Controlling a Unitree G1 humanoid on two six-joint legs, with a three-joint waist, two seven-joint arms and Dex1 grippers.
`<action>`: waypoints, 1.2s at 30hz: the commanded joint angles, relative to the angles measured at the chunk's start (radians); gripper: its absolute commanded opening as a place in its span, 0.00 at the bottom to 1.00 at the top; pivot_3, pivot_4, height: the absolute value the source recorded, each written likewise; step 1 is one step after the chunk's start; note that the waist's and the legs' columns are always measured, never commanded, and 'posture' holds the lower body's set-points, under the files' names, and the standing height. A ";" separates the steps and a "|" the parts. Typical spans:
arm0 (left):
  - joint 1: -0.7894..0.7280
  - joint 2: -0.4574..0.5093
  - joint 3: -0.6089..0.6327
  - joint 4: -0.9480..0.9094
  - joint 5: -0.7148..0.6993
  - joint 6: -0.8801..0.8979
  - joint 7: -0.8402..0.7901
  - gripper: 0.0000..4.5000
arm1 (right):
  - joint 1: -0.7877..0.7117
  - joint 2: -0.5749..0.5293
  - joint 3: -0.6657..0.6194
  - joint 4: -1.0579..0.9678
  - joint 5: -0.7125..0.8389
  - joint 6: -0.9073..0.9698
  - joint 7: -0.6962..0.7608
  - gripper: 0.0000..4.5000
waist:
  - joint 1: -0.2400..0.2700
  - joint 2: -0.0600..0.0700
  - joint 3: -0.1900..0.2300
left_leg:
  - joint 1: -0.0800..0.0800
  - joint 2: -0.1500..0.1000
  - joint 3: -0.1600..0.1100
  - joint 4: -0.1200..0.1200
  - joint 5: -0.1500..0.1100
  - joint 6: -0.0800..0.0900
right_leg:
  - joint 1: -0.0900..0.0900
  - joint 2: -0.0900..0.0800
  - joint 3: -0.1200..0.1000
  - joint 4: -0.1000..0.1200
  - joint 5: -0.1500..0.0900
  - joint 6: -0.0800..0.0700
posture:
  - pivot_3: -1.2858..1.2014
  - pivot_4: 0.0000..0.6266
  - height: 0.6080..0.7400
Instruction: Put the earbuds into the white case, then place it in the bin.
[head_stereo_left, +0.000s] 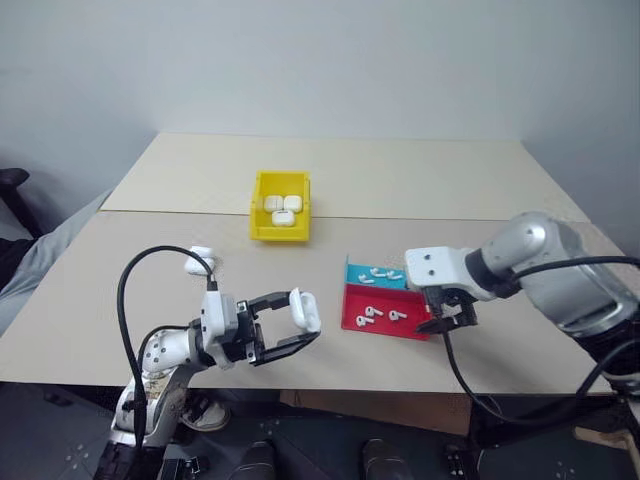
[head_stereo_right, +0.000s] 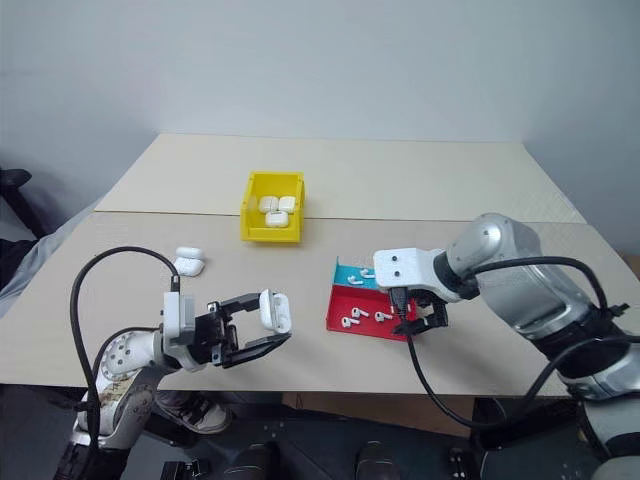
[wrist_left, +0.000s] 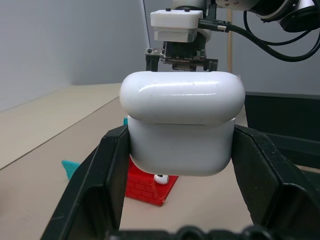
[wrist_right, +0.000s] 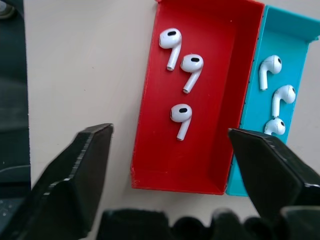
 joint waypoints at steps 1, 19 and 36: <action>0.003 0.002 -0.011 -0.042 -0.011 -0.002 0.021 0.61 | -0.043 0.036 0.019 0.024 -0.041 0.017 -0.001 0.65 | 0.002 0.000 0.000 | 0.000 0.000 0.000 0.000 0.000 0.000 | 0.000 0.000 0.000 0.000 0.000 0.000 | 0.52 0.24 1.00; 0.010 0.054 -0.029 -0.091 0.023 0.045 0.110 0.61 | -0.043 0.171 0.091 0.176 -0.194 -0.103 -0.019 0.65 | 0.006 0.000 0.000 | -0.003 0.000 0.000 -0.001 0.000 0.000 | -0.004 0.000 0.000 0.000 0.000 0.000 | 0.52 0.24 1.00; 0.018 0.083 -0.026 -0.113 0.007 0.056 0.121 0.61 | -0.018 0.194 0.088 0.230 -0.253 -0.176 -0.014 0.56 | 0.008 0.000 0.000 | -0.009 0.000 -0.001 0.000 0.000 0.000 | -0.012 0.001 0.000 0.009 0.000 0.000 | 0.52 0.24 1.00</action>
